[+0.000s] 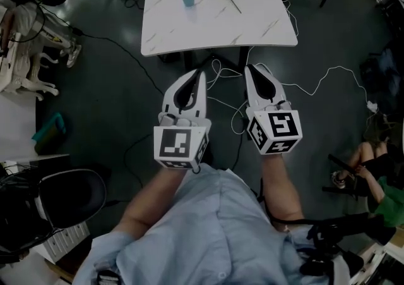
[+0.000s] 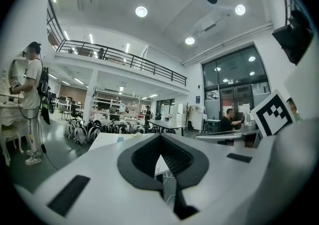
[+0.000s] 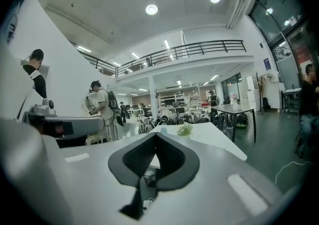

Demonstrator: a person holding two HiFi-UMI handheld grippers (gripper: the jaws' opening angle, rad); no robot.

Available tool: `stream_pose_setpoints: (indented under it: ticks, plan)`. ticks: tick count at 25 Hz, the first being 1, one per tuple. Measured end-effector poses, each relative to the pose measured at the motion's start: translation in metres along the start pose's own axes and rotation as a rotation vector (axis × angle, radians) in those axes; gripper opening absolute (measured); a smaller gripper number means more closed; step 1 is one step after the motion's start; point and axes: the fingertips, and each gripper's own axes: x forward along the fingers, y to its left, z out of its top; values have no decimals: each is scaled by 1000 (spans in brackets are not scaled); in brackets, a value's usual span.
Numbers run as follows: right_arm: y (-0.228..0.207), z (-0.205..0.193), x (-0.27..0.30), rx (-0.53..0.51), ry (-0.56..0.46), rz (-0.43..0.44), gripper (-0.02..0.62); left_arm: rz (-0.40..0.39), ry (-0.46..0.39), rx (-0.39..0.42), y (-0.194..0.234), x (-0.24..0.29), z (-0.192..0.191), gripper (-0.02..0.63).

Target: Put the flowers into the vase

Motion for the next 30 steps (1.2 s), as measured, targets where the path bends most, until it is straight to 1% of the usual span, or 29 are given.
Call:
stream_pose_setpoints:
  ticks: [4, 9, 13, 17, 23, 30]
  plan:
    - [0, 15, 39, -26, -2, -5, 2, -18, -13, -13, 25, 25, 7, 5]
    - [-5, 37, 71, -61, -16, -26, 2, -34, -26, -38, 46, 48, 15, 5]
    - [-17, 52, 88, -76, -24, -50, 2, -48, -17, -53, 56, 64, 14, 5]
    - [-30, 57, 101, -78, -27, -67, 2, -51, -5, -59, 61, 78, 11, 5]
    - [-53, 57, 129, -69, -28, -47, 2, -19, -3, -43, 68, 109, 11, 5]
    - [-87, 61, 172, -65, -19, 9, 2, 30, -9, -15, 71, 160, 20, 5]
